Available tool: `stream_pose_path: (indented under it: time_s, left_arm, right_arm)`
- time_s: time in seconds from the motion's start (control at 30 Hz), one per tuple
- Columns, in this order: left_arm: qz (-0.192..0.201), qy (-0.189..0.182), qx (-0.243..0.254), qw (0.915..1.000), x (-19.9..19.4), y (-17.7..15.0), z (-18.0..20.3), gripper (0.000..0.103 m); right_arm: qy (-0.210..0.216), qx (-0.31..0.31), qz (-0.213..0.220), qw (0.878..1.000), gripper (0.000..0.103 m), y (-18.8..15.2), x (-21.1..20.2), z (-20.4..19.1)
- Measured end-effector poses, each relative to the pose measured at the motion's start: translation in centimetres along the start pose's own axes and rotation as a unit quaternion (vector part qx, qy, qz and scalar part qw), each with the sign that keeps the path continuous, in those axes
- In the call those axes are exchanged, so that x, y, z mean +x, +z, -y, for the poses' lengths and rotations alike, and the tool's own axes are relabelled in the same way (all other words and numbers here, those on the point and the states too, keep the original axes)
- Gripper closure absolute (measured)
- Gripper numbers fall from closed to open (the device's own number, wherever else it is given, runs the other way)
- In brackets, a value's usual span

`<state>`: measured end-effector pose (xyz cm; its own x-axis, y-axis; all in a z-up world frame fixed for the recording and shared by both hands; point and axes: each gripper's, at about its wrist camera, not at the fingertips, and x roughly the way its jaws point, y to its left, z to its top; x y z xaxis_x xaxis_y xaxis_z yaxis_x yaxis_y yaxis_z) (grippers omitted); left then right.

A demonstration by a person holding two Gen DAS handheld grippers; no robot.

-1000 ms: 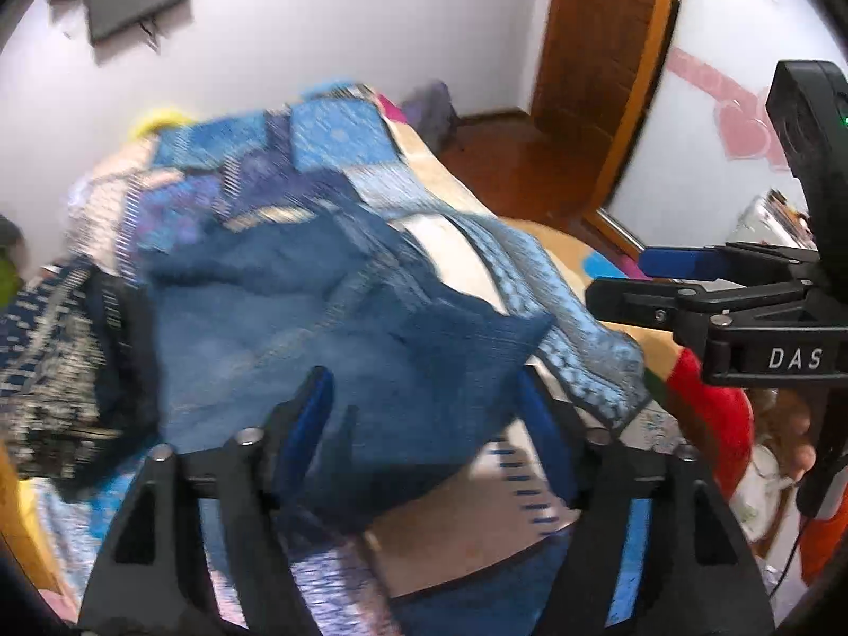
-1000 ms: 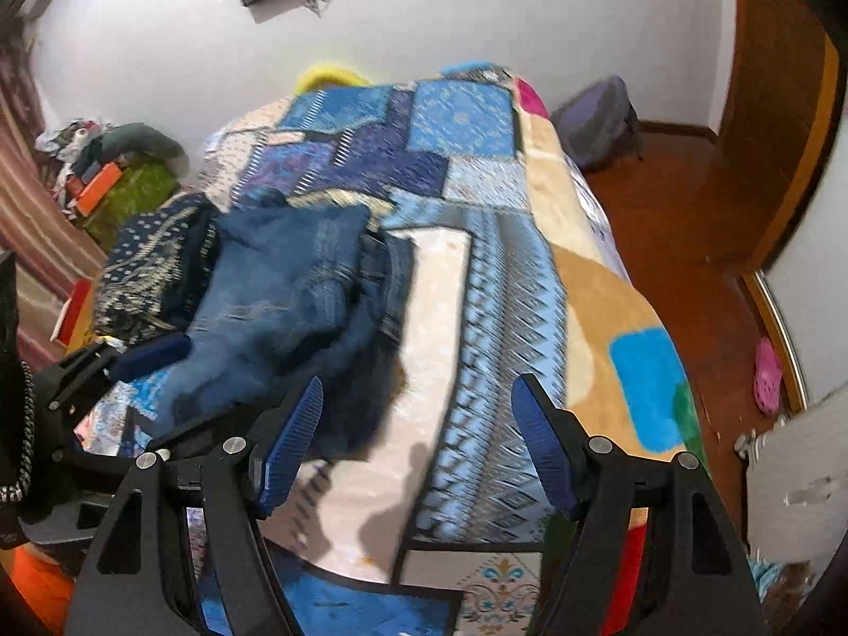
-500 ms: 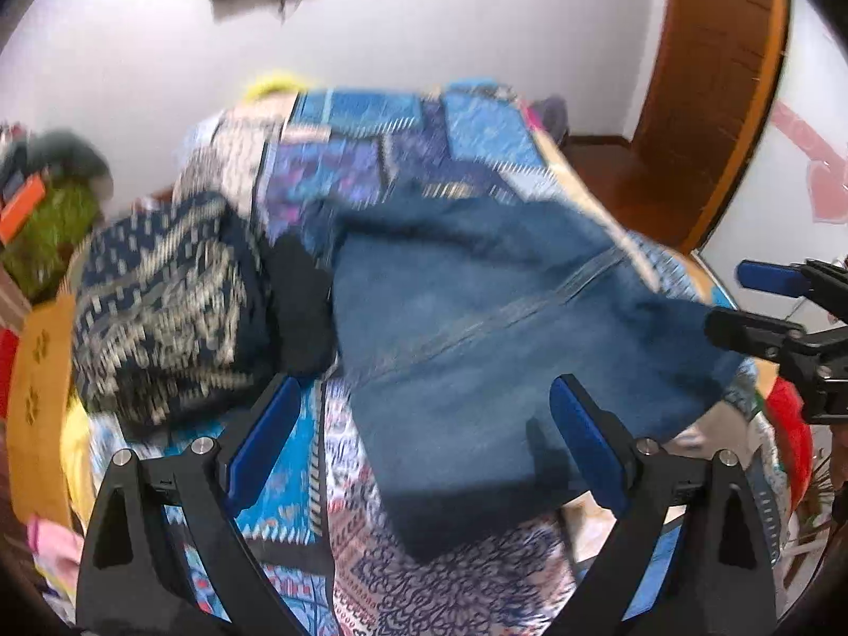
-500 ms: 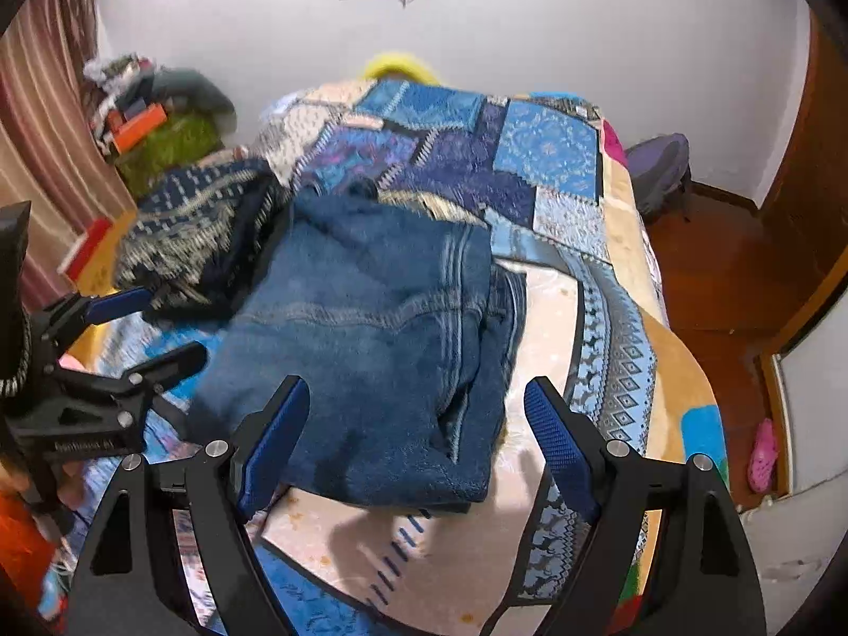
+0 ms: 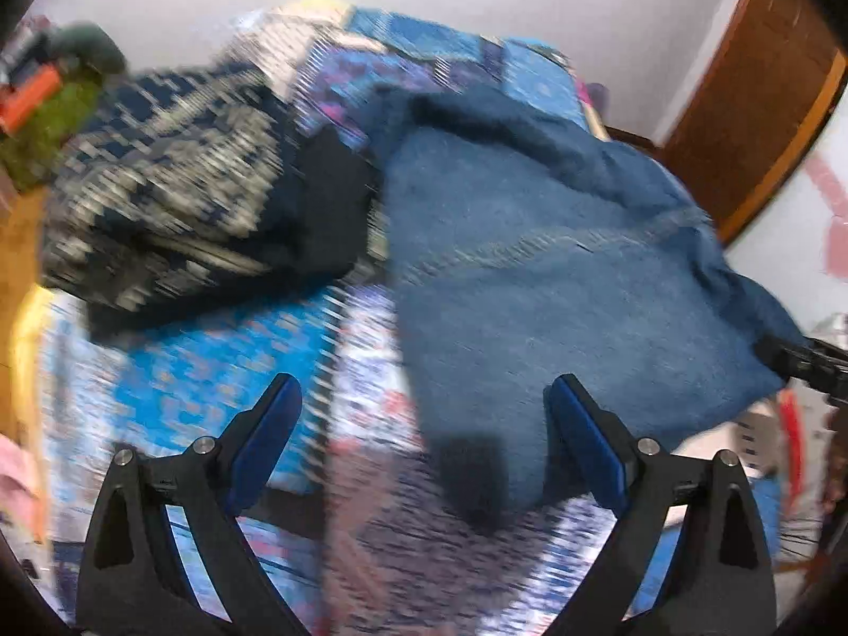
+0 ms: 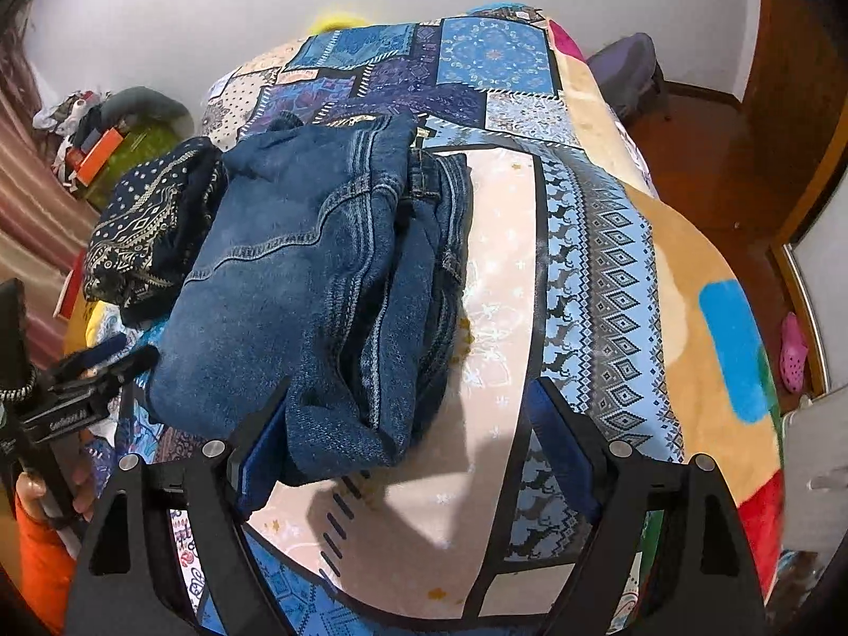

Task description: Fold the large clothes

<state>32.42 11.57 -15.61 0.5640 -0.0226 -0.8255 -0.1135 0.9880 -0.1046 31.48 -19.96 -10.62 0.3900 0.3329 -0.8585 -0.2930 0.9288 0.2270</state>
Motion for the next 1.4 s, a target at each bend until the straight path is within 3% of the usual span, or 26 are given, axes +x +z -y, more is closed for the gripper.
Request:
stream_pose_path:
  time_s: [0.07,0.33,0.5,0.67,0.8,1.0,1.07,1.2,1.27,1.33,1.4]
  left_arm:
    - [0.016,0.029,0.006,0.9994,-0.5,0.5,-0.6,0.007]
    - [0.036,0.015,-0.041,0.9984,-1.0,3.6,-4.3,0.007]
    - [0.009,-0.034,-0.063,0.9974,1.1,4.8,-4.6,0.007]
    - [-0.027,-0.098,-0.096,0.9901,4.4,5.4,-5.1,0.008]
    - [-0.077,-0.165,-0.137,0.9737,7.7,5.6,-5.9,0.01]
    - [-0.137,-0.252,-0.198,0.9372,12.6,5.2,-5.9,0.01]
    - [-0.139,-0.264,-0.207,0.9317,13.3,5.3,-5.8,0.009]
    - [-0.14,-0.27,-0.205,0.9303,13.7,5.8,-5.1,0.005]
    - [-0.146,-0.273,-0.225,0.9239,14.0,6.0,-5.2,0.004]
    - [-0.153,-0.279,-0.238,0.9177,14.2,6.1,-5.4,0.004]
    - [-0.157,-0.304,-0.259,0.9033,14.0,5.9,-6.0,0.007]
  right_arm:
    - [-0.002,-0.003,0.0,1.0,0.021,0.2,0.0,-0.2]
    - [-0.008,-0.017,0.009,1.0,0.021,3.1,0.4,-0.9]
    - [0.017,0.002,-0.02,1.0,0.021,5.0,2.4,-0.2]
    - [0.079,0.02,-0.093,0.992,0.021,6.4,5.6,1.1]
    - [0.085,0.04,-0.125,0.988,0.019,6.6,7.8,2.3]
    - [0.113,0.039,-0.114,0.986,0.018,7.4,7.8,2.4]
    - [0.121,0.048,-0.118,0.984,0.018,8.0,8.1,2.8]
    - [0.149,0.059,-0.121,0.98,0.018,8.5,8.8,2.7]
    - [0.157,0.07,-0.121,0.978,0.021,8.5,9.0,2.5]
    - [0.159,0.079,-0.122,0.976,0.037,8.4,9.0,2.3]
    - [0.153,0.084,-0.125,0.977,0.049,8.3,8.9,2.1]
